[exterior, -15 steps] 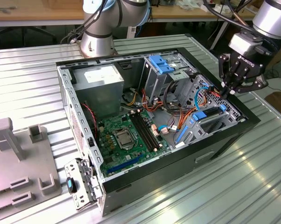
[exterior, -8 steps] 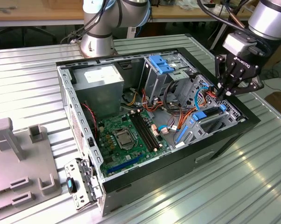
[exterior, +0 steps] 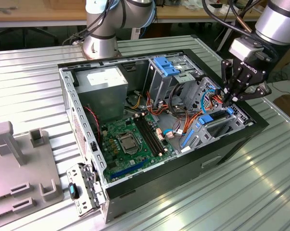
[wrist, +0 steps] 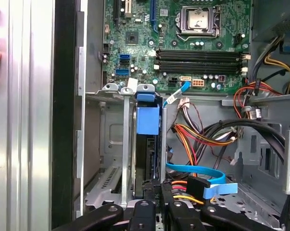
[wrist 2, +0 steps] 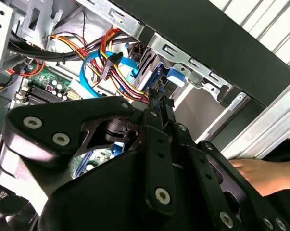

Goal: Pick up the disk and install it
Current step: 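Insert the first disk wire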

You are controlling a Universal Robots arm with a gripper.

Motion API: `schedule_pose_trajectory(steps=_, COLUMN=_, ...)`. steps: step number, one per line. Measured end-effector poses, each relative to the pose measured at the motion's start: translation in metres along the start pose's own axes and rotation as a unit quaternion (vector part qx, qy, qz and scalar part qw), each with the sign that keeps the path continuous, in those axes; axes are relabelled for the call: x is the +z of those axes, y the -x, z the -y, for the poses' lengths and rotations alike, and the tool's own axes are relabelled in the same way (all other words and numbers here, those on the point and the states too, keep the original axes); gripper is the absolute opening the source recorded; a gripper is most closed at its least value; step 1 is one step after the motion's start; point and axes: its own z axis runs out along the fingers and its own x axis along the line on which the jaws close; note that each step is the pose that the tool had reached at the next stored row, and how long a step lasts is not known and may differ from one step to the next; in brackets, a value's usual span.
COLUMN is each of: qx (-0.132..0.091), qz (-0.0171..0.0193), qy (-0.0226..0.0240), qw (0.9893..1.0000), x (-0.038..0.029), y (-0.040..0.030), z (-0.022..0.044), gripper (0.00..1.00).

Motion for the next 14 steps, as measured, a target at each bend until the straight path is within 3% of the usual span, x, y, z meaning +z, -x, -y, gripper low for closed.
schedule_pose_trajectory(steps=5, qx=0.008, qz=0.0004, qy=0.0003, qw=1.0, x=0.0053, y=0.0002, z=-0.0015, gripper=0.17)
schedule_pose_trajectory(steps=10, qx=0.014, qz=0.005, qy=0.0004, qw=0.9999, x=0.0089, y=-0.0008, z=-0.0017, gripper=0.17)
schedule_pose_trajectory(steps=14, qx=0.021, qz=0.0052, qy=0.0005, qw=0.9998, x=0.0129, y=-0.002, z=-0.002, gripper=0.17)
